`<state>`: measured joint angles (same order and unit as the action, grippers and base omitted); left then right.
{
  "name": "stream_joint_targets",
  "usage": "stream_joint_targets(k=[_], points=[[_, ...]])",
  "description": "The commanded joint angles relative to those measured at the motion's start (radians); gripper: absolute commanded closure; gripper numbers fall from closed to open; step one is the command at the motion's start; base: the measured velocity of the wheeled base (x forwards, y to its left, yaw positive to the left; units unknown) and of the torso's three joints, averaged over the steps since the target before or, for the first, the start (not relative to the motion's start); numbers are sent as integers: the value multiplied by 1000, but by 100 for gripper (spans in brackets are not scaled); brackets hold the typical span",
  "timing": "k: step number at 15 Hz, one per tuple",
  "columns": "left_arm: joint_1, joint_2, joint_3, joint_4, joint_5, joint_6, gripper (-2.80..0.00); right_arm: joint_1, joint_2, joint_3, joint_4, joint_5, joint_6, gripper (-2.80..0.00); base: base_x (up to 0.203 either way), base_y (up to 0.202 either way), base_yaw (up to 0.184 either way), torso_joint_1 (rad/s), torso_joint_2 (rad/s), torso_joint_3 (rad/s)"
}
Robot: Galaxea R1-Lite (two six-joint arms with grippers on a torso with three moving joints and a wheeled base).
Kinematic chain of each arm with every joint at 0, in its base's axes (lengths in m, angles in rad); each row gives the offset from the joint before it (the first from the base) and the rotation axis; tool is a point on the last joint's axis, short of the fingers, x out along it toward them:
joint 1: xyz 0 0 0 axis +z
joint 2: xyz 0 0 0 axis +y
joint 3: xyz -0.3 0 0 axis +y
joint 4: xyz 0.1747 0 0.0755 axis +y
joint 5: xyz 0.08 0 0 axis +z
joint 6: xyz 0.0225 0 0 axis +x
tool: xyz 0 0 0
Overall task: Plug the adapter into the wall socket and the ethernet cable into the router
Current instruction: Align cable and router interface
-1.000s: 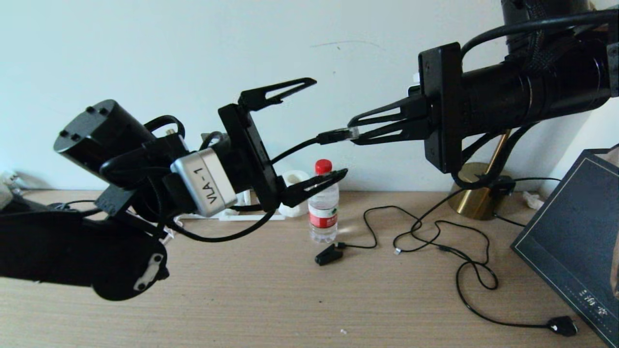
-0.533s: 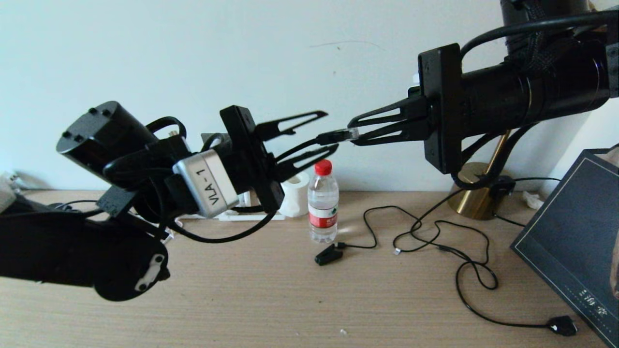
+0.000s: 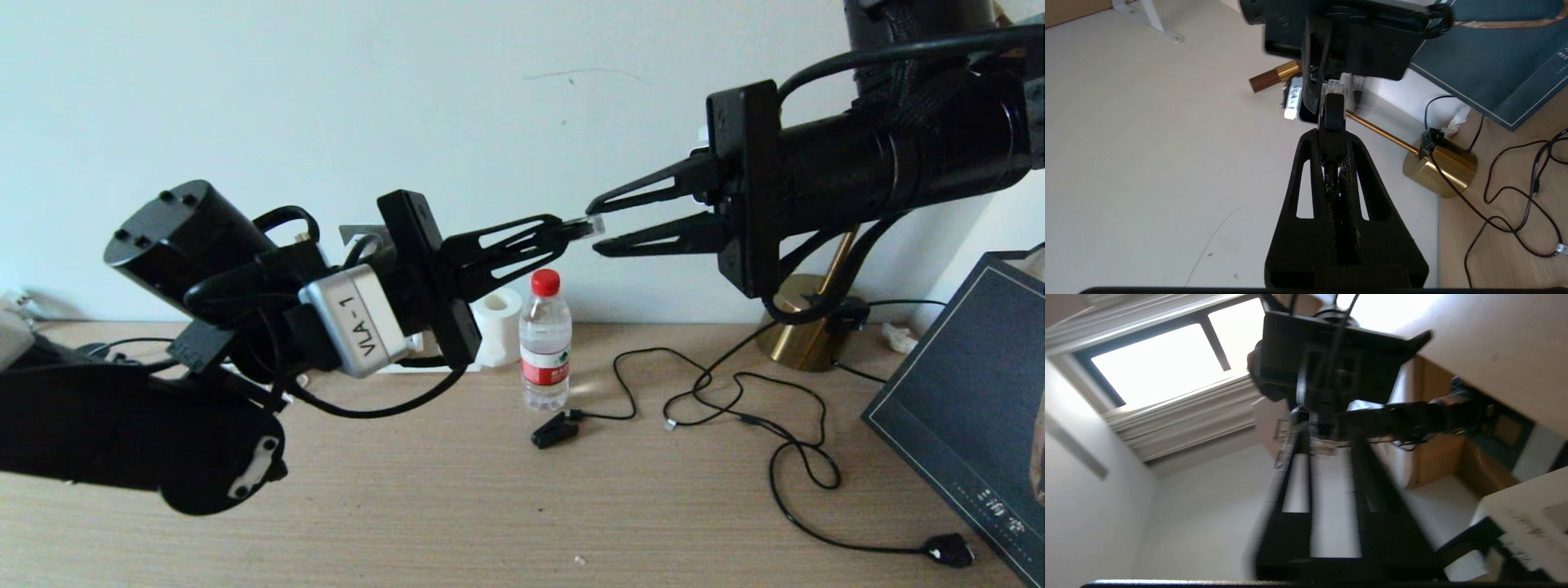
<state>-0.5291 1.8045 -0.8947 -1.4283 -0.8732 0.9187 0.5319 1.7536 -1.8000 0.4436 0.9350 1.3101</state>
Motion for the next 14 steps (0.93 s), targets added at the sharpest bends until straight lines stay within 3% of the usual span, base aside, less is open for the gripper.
stream_joint_targets(k=[1, 3, 4, 6, 8, 11, 14], points=[[0, -10, 22, 6, -2, 2, 0, 0, -11, 11, 1, -55, -4, -280, 0, 0, 0, 0, 0, 0], [0, -33, 103, 38, 1, -39, 0, -3, -26, 14, 1, -77, -6, -280, 0, 0, 0, 0, 0, 0], [8, -45, 138, 43, 9, -110, 0, -18, -47, 23, 1, -79, -7, -280, 0, 0, 0, 0, 0, 0], [37, -91, 183, 49, 66, -292, 0, -78, -113, 41, 0, -87, -10, -280, 0, 0, 0, 0, 0, 0], [46, -134, 238, 59, 128, -493, 0, -116, -210, 79, -1, -144, -33, -280, 0, 0, 0, 0, 0, 0], [48, -194, 370, 63, 208, -737, 0, -137, -397, 204, -1, -336, -182, -280, 0, 0, 0, 0, 0, 0], [37, -270, 472, 93, 220, -1006, 0, -141, -552, 375, 1, -589, -366, -280, 0, 0, 0, 0, 0, 0]])
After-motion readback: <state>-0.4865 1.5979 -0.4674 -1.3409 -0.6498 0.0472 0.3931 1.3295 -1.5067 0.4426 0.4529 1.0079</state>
